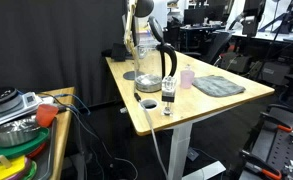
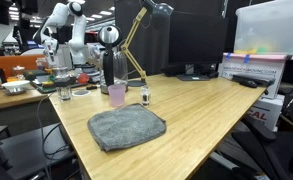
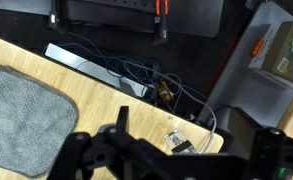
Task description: Fold the towel
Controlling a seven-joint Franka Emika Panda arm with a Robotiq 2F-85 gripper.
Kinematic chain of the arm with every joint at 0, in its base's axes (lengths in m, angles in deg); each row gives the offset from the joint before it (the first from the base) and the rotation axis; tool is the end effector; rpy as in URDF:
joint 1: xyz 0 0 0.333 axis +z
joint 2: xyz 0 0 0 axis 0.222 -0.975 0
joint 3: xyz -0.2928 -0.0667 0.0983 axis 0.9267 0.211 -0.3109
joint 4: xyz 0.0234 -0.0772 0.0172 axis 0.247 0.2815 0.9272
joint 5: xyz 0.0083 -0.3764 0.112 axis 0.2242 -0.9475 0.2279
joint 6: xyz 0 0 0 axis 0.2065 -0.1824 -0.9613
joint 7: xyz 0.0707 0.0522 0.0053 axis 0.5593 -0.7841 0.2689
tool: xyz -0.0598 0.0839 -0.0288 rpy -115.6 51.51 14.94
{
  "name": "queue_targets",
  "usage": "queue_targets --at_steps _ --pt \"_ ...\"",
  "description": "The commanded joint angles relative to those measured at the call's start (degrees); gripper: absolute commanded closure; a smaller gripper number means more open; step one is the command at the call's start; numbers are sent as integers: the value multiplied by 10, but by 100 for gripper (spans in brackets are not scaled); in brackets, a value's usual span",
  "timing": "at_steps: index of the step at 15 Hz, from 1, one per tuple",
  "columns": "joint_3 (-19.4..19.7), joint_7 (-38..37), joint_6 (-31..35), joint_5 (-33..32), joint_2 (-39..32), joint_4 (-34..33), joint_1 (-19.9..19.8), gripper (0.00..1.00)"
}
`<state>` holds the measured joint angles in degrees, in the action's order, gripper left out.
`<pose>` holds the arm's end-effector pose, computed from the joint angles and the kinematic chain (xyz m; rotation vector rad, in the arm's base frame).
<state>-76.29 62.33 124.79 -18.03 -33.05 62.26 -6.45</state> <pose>0.3283 0.0436 0.4630 -2.9714 -0.1945 0.1756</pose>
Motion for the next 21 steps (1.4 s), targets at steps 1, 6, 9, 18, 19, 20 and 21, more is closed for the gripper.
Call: queue_targets --at_steps 1,6,9,18,19,20,21 --pt "-6 4 -2 4 0 -1 -8 0" --pt "-2 6 -4 11 -8 -3 -6 0" --pt "-1 -3 21 13 -26 0 -13 0" --pt "14 -129 232 -2 -132 60 -102 0" --pt "16 -134 247 -2 -147 67 -108 0" --pt "19 -111 220 0 -129 62 -100 0" --pt "20 -116 233 0 -141 68 -104 0"
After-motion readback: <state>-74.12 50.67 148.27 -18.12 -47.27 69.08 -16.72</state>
